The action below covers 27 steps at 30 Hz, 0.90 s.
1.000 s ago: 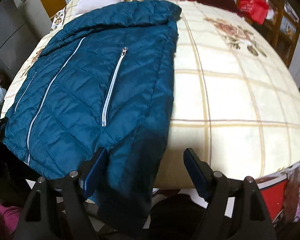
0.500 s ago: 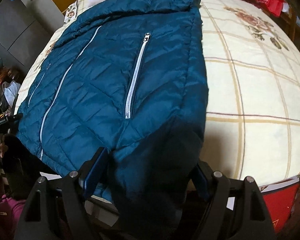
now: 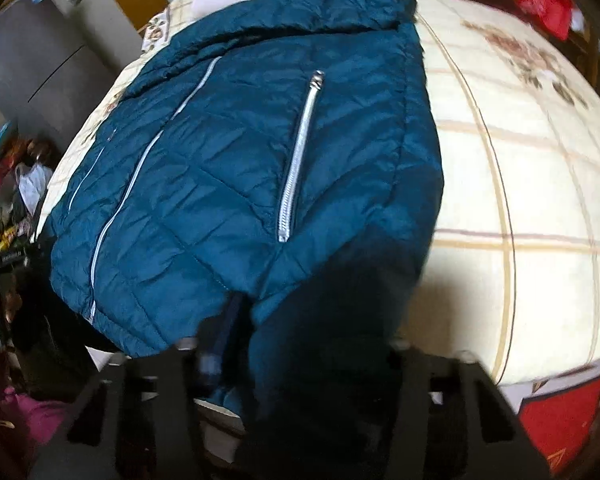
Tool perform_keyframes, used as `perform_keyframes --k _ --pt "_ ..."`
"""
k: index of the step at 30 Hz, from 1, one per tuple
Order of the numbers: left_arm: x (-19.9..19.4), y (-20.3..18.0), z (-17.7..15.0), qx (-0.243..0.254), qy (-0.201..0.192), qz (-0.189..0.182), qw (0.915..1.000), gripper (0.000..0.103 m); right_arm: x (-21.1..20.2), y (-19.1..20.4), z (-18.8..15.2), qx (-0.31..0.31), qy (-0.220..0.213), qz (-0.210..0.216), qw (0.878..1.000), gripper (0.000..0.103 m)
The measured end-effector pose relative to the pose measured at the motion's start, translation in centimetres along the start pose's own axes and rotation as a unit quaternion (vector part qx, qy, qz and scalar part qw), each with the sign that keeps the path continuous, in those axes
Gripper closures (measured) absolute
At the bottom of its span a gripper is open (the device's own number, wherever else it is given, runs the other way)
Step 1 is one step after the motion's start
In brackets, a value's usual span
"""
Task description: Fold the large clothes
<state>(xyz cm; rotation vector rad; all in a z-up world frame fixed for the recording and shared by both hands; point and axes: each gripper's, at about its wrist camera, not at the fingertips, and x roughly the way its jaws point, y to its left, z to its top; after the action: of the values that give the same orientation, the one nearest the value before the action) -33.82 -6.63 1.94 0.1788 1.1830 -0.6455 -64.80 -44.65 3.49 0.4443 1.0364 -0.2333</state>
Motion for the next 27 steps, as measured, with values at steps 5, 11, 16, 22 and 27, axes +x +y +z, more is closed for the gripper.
perform_keyframes --k 5,11,16,22,27 --pt "-3.1 -1.1 1.2 0.019 -0.039 -0.014 0.999 0.07 -3.3 0.6 1.8 -0.011 -0.046 0.032 0.998 0.08" --pt "-7.6 -1.1 5.0 0.004 -0.128 -0.017 0.9916 0.07 -7.7 -0.4 5.4 0.011 -0.124 0.071 0.99 0.08" --pt "-8.8 -1.9 7.9 0.004 -0.176 0.009 0.9843 0.07 -8.9 -0.5 8.9 0.017 -0.168 0.062 0.984 0.08" --pt "-9.0 -2.1 11.3 -0.002 -0.21 0.027 0.9773 0.07 -9.5 -1.0 12.6 0.015 -0.199 0.05 0.979 0.081" --pt "-8.7 -2.2 14.9 -0.016 -0.222 0.032 0.9744 0.07 -9.3 -1.1 16.0 0.018 -0.208 0.038 0.977 0.081"
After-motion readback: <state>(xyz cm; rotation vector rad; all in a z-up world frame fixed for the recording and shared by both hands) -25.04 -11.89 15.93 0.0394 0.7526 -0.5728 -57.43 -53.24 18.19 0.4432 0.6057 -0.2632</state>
